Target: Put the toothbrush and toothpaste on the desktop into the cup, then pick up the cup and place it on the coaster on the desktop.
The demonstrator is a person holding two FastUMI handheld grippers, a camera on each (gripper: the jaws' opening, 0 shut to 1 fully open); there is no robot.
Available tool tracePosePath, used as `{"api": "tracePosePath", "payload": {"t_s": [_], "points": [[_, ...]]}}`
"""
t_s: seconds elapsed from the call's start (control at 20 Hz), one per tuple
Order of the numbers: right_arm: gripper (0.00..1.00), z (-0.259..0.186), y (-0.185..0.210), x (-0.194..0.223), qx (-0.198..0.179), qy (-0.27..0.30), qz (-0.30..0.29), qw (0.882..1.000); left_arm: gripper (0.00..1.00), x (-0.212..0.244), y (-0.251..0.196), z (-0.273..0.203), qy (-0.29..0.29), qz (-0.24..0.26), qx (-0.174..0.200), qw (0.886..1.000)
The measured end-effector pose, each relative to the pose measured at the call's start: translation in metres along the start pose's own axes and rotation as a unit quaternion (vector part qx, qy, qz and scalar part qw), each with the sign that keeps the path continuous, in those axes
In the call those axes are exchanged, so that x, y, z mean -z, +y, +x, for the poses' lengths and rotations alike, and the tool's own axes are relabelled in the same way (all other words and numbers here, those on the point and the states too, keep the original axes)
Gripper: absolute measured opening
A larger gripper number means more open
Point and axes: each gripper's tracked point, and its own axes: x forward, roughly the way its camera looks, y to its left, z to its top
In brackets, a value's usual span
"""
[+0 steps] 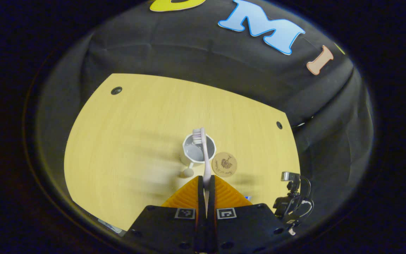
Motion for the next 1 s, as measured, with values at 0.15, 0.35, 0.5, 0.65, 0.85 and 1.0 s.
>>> {"api": "tracePosePath", "payload": {"t_s": [0.15,0.35,0.5,0.65,0.85,1.0], "points": [[0.28,-0.003,0.000,0.002,-0.002,0.002,0.005,1.000,0.08,-0.025,0.006,0.011,-0.012,-0.001,0.000,1.000],[0.28,-0.008,-0.004,0.008,-0.002,0.007,0.012,1.000,0.08,-0.060,0.015,0.031,-0.026,0.002,-0.003,1.000],[0.28,-0.012,-0.004,0.014,-0.003,0.011,0.017,1.000,0.07,-0.090,0.023,0.053,-0.055,0.021,-0.009,0.998],[0.28,-0.016,-0.007,0.018,-0.005,0.013,0.023,1.000,0.08,-0.104,0.025,0.075,-0.067,0.037,-0.013,0.997],[0.28,-0.019,-0.014,0.016,-0.003,0.008,0.039,0.999,0.08,-0.128,0.019,0.097,-0.102,0.061,-0.014,0.993],[0.28,-0.029,-0.020,0.015,-0.005,0.000,0.054,0.999,0.08,-0.133,0.021,0.113,-0.117,0.069,-0.019,0.991]]}}
